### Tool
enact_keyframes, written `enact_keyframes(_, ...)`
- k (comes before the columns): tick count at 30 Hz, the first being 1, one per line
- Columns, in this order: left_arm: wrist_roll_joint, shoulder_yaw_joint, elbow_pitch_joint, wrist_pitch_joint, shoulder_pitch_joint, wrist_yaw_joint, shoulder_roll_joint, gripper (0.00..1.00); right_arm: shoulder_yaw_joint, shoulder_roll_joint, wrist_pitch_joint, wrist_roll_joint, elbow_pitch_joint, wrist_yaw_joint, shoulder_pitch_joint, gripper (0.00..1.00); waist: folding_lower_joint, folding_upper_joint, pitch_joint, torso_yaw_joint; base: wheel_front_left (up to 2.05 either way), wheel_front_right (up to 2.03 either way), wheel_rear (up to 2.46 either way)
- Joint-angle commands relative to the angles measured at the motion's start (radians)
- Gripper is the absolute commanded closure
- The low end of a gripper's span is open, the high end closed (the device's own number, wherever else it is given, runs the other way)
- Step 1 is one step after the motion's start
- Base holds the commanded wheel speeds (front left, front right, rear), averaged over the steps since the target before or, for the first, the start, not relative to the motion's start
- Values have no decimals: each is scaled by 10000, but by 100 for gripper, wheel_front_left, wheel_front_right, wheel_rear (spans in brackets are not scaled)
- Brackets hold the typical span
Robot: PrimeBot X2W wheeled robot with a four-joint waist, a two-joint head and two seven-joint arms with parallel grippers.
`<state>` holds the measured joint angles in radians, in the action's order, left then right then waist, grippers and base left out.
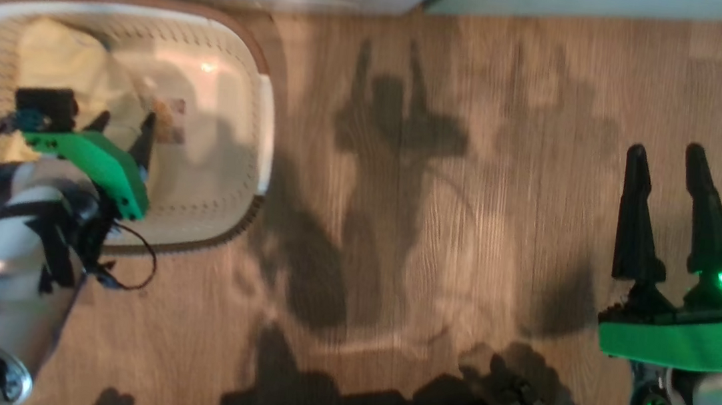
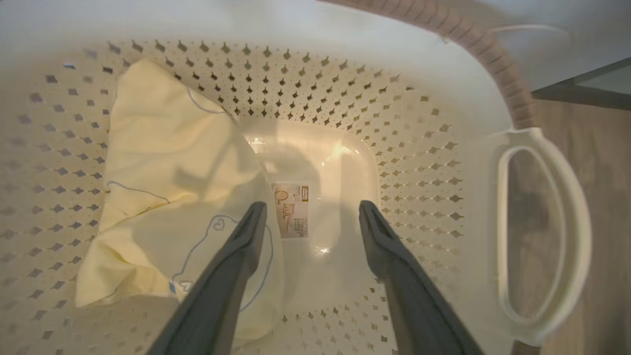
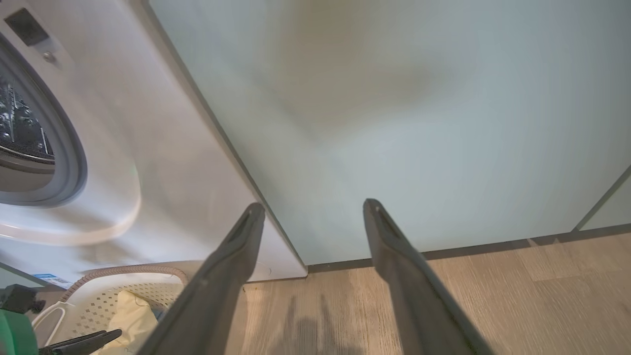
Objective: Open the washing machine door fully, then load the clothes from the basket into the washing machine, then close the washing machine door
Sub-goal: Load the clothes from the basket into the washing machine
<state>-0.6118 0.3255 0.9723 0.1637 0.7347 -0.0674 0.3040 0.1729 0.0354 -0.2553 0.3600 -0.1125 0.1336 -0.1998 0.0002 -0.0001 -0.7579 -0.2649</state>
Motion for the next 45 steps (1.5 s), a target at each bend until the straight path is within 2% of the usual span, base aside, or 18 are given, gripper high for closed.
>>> enact_keyframes(1,-69,-286,253,-75,134,-53,551,0,274,148,-65,169,-379,-29,23,0,-2,1,-944,-525,0,0,0)
enact_keyframes(6,-76,-274,1091,-290,717,-131,862,0,486,148,-65,401,-514,-29,-125,0,-2,1,-1485,-779,0,0,0)
enact_keyframes(13,-182,-322,2065,-674,1201,0,1082,0,773,148,-65,651,-611,-29,-243,0,-2,1,-1928,-1081,0,0,0)
enact_keyframes(14,-190,-325,2183,-732,1253,43,1114,5,815,148,-65,685,-625,-29,-247,0,-2,1,-1978,-1135,0,0,0)
enact_keyframes(15,-190,-325,2183,-732,1253,43,1114,5,815,148,-65,685,-625,-29,-247,0,-2,1,-1978,-1135,0,0,0)
enact_keyframes(16,-181,-313,2282,-774,1302,94,1148,17,852,148,-65,711,-636,-29,-244,0,-2,1,-2023,-1186,0,0,0)
enact_keyframes(17,-181,-307,2359,-805,1342,125,1177,21,887,148,-65,743,-637,-29,-235,0,-2,1,-2068,-1240,0,0,0)
enact_keyframes(18,-166,-290,2432,-827,1376,178,1211,29,913,148,-65,766,-640,-29,-230,0,-2,1,-2106,-1291,0,0,0)
enact_keyframes(20,-26,-138,2637,-958,1412,425,1240,67,885,148,-65,776,-638,-29,-160,0,-2,1,-2123,-1336,0,0,0)
enact_keyframes(21,22,-89,2684,-966,1428,510,1249,95,869,148,-65,777,-649,-29,-134,0,-2,1,-2133,-1342,0,0,0)
enact_keyframes(22,57,-50,2717,-951,1451,564,1248,100,849,148,-65,776,-657,-29,-110,0,-2,1,-2141,-1343,0,0,0)
enact_keyframes(30,212,174,2882,-744,1504,744,1275,100,831,148,-65,831,-679,-29,-130,0,-2,1,-2141,-1273,0,0,0)
enact_keyframes(40,474,479,2664,616,1391,734,1007,100,477,148,-65,530,-563,-29,-188,0,-2,1,-1273,-493,0,0,0)
enact_keyframes(45,458,377,2157,927,1168,759,943,100,151,148,-65,314,-568,-29,-106,0,-2,1,-873,-58,0,0,0)
